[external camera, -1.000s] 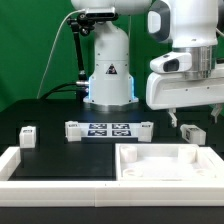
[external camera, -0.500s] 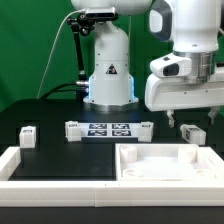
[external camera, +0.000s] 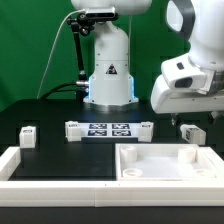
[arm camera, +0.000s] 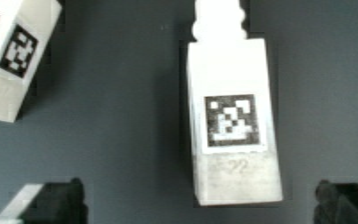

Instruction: Assemble one leg

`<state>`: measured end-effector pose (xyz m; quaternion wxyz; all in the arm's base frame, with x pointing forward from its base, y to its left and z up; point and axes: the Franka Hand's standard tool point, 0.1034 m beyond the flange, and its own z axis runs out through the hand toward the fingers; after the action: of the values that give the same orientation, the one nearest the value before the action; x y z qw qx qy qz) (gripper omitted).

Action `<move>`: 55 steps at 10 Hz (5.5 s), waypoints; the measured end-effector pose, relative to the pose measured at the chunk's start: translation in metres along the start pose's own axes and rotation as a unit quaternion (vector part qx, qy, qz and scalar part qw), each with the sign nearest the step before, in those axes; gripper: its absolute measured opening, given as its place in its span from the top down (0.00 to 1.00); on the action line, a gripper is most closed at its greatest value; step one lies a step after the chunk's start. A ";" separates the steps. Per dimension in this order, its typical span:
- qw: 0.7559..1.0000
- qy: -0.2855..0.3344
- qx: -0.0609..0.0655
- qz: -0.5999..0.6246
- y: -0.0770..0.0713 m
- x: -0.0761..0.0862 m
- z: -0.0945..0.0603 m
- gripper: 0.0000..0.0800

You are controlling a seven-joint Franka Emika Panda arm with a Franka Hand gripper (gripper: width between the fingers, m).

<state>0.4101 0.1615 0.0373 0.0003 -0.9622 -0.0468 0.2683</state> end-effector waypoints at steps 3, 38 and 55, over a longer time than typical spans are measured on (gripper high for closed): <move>0.993 -0.118 -0.010 0.002 -0.004 -0.005 0.015 0.19; 0.967 0.250 0.002 -0.052 0.043 0.026 -0.100 0.64; 0.917 0.385 -0.006 -0.103 0.056 0.115 -0.144 0.64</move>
Offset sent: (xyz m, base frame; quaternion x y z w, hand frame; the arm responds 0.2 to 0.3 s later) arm -0.0067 0.0113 -0.0100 0.0021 -0.2514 0.0040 0.9679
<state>0.5872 0.1200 0.1000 0.0404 -0.9810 -0.1431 -0.1249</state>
